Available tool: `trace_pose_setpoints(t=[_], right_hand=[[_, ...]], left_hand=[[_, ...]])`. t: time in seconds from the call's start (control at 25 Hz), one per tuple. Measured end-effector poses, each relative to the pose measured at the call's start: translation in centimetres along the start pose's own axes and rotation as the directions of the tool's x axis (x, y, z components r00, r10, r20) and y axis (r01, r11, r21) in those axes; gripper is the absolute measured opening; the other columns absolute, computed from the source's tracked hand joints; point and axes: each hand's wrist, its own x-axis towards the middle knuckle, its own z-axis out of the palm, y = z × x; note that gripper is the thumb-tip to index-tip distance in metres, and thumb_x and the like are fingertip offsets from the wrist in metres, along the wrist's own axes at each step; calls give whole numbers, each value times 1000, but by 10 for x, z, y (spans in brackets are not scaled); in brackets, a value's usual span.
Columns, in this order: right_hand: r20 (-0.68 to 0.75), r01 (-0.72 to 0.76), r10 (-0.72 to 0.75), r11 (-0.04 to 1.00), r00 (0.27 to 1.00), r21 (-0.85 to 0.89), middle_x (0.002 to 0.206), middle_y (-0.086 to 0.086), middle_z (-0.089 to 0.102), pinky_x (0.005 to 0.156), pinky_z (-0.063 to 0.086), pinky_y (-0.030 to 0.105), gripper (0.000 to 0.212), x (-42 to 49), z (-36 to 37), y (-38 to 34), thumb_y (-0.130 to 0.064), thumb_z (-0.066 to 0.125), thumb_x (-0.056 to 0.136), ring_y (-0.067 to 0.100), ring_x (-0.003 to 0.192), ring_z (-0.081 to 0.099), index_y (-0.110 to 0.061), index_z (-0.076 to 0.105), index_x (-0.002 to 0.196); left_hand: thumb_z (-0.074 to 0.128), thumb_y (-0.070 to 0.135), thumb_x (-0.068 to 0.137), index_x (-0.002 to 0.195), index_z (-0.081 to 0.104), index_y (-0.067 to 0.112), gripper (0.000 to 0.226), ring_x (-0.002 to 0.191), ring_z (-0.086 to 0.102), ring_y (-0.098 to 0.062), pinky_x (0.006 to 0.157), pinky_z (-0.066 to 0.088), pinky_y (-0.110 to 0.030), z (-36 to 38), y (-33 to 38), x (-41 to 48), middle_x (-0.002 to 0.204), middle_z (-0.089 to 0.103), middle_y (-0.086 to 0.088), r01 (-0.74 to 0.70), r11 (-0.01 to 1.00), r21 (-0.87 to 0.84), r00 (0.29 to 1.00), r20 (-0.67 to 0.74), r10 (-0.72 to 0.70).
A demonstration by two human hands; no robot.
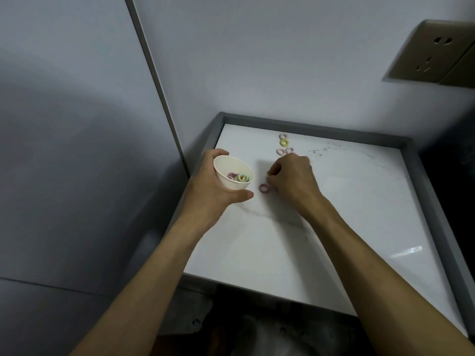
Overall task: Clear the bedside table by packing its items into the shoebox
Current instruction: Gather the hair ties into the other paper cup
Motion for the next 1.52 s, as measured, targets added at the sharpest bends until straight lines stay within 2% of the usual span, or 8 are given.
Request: trace_pose_setpoints(t=[0.24, 0.44, 0.64, 0.76, 0.88, 1.16, 1.36, 1.52], right_hand=[[-68, 155, -140, 861, 988, 484, 64, -8, 71, 47, 43, 13, 11, -17, -49, -38, -9, 73, 69, 2, 56, 63, -20, 75, 69], [101, 305, -368, 871, 924, 385, 80, -9, 74, 60, 47, 11, 16, -35, -28, -57, -9, 74, 77, -1, 73, 67, -22, 79, 86], [-205, 246, -181, 901, 962, 358, 83, -17, 71, 62, 38, 5, 17, 11, -37, -9, -13, 67, 85, -7, 76, 63, -22, 76, 95], [-87, 61, -52, 993, 995, 102, 104, -4, 72, 71, 38, 19, 32, 55, -31, 24, -24, 72, 84, 11, 94, 62, -23, 69, 115], [29, 81, -80, 996, 996, -46, 126, 2, 63, 82, 38, 21, 45, 86, -21, 33, -24, 75, 81, 21, 112, 58, -20, 64, 125], [-44, 199, -205, 974, 978, -112, 83, 5, 71, 67, 47, 23, 18, 83, -7, 32, 3, 63, 78, 21, 77, 65, -10, 75, 82], [51, 206, -200, 962, 979, -182, 88, 10, 73, 70, 51, 25, 23, 62, -15, 27, 8, 57, 80, 21, 77, 66, -5, 77, 85], [67, 72, -87, 977, 994, 201, 70, 4, 72, 56, 47, 23, 16, 40, -45, 8, 1, 67, 77, 11, 59, 59, -13, 76, 78]], left_hand=[[95, 23, 56, 121, 46, 34, 82, 99, 61, -7, 66, 55, -22, 5, 4, -3, 110, 61, 13, -19, 999, -27, 999, 47, 20], [93, 21, 57, 123, 47, 32, 81, 94, 65, -9, 68, 55, -26, 3, 6, -2, 107, 65, 12, -27, 999, -45, 999, 26, 29], [95, 22, 55, 118, 47, 36, 80, 96, 62, -6, 74, 58, -32, -5, 11, 3, 104, 62, 16, -12, 998, -67, 999, -38, 9], [95, 23, 55, 116, 48, 36, 79, 94, 62, -3, 73, 56, -26, -9, 12, 8, 102, 62, 16, -8, 994, -105, 998, -62, 1], [95, 24, 55, 116, 47, 37, 79, 94, 61, -2, 74, 55, -26, -9, 10, 11, 102, 62, 17, -7, 995, -96, 998, -66, 1], [96, 29, 52, 116, 46, 40, 82, 94, 61, -3, 68, 53, -20, -9, 5, 15, 102, 60, 19, -2, 997, -75, 999, -41, -1], [96, 31, 51, 117, 46, 39, 83, 100, 60, -12, 77, 58, -37, -4, 5, 9, 109, 60, 13, 14, 999, -37, 1000, -19, -15], [95, 36, 47, 119, 47, 37, 86, 100, 60, -12, 79, 58, -40, -3, 10, 5, 110, 59, 13, 2, 1000, -31, 1000, -3, -2]])
